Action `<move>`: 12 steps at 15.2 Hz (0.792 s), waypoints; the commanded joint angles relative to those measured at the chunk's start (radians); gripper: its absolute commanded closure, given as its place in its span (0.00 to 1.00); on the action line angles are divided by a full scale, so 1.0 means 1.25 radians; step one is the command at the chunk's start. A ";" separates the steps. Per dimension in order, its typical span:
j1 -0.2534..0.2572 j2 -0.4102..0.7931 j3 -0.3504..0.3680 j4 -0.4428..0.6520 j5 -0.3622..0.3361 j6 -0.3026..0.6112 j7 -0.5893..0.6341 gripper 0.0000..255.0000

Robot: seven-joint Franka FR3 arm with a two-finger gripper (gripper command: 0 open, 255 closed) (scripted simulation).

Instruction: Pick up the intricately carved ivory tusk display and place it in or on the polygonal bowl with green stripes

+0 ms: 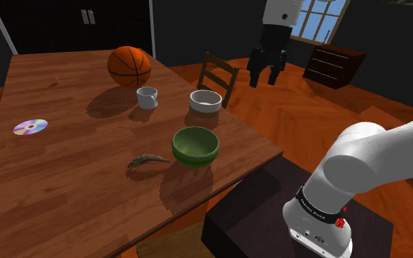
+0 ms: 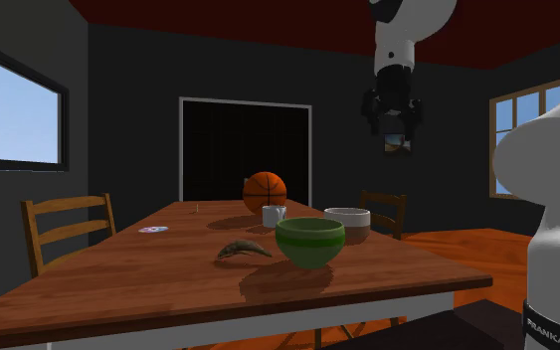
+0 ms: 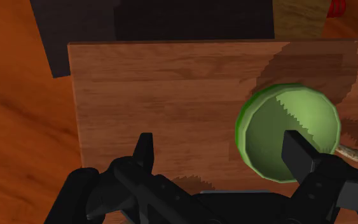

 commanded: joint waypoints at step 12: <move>0.104 0.294 0.043 0.060 0.022 0.210 -0.167 0.00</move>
